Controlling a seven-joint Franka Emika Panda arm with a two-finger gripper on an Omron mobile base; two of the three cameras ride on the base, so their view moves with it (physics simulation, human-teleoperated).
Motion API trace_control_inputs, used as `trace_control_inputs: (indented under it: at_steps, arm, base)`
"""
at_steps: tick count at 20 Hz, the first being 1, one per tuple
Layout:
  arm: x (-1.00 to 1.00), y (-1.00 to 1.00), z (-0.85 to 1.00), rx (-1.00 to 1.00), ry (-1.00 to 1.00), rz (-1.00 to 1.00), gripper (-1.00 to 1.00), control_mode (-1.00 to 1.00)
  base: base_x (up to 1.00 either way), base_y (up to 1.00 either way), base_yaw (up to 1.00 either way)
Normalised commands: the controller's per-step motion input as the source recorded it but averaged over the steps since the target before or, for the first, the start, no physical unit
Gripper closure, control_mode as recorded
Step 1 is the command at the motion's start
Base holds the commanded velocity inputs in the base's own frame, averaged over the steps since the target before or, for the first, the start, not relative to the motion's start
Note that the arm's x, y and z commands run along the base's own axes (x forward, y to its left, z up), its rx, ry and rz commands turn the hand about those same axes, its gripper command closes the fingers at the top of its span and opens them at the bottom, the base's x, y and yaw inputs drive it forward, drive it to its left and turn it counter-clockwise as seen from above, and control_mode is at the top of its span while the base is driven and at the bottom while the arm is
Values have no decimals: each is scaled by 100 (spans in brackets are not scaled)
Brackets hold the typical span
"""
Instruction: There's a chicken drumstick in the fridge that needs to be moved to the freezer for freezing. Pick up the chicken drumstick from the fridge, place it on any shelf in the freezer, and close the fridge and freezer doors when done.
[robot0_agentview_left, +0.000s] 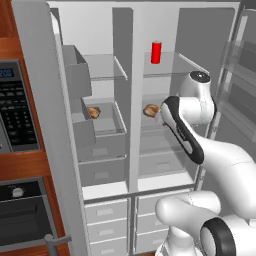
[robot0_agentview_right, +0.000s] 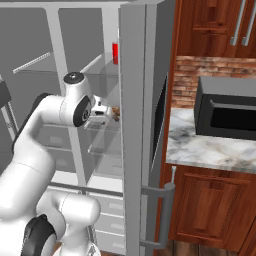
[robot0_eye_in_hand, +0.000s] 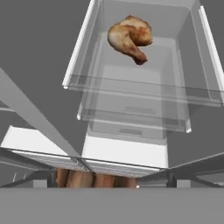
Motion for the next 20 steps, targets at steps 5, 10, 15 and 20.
trace_control_inputs:
  at_steps: [5,10,15,20]
  arm:
    - [56,-14,-8,0,0,2,-100,-100]
    - [45,-15,-17,1,-6,2,-100,-100]
    - [32,0,-33,0,-6,6,-100,-100]
    - [17,0,-22,0,-5,6,-100,-100]
  base:
    - [0,0,0]
    - [0,0,0]
    - [0,0,0]
    - [0,0,0]
